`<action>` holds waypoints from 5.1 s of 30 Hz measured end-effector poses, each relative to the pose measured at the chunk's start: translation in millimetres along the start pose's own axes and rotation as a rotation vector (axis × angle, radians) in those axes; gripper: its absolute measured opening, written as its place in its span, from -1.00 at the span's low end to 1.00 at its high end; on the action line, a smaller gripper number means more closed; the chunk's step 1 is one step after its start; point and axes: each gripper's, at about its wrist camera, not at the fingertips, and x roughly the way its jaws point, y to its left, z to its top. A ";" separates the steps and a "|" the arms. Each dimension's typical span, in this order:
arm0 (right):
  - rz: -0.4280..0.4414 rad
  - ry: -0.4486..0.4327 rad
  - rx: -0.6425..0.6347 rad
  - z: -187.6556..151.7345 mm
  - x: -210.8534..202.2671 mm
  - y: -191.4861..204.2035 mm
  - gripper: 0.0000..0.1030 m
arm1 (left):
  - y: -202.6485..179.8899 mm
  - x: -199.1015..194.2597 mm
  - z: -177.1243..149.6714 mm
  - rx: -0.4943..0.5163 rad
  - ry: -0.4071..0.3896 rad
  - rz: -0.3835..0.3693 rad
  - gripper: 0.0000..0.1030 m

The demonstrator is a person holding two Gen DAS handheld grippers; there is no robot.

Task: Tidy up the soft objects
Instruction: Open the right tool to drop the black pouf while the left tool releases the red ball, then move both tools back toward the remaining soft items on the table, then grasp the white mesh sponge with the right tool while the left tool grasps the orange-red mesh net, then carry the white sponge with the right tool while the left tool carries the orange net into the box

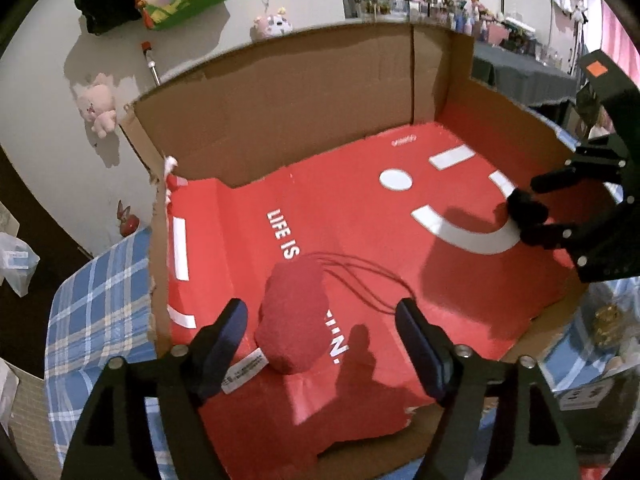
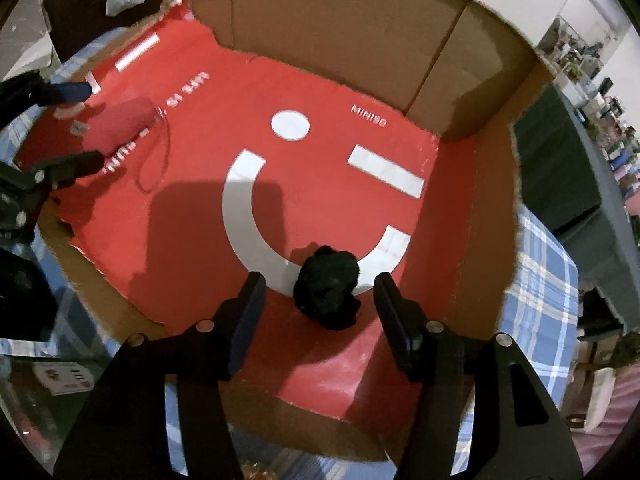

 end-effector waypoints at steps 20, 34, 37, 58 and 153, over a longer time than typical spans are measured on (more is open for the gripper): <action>-0.008 -0.472 0.106 -72.9 -192.0 30.9 0.67 | -36.2 -175.3 -35.4 -0.124 -0.424 0.027 1.00; -0.098 -0.744 0.190 -184.4 -246.3 85.7 0.82 | -85.0 -244.6 -115.0 -0.174 -0.626 0.058 1.00; -0.129 -0.795 0.216 -207.3 -249.4 97.0 0.84 | -95.3 -248.5 -134.1 -0.193 -0.656 0.090 1.00; -0.166 -0.722 0.331 -278.0 -160.9 137.2 0.87 | -135.7 -190.9 -211.9 -0.277 -0.559 0.077 1.00; 0.221 -0.722 0.355 -240.3 -173.0 53.2 -0.75 | -81.8 -174.3 -164.4 -0.181 -0.405 -0.084 -0.11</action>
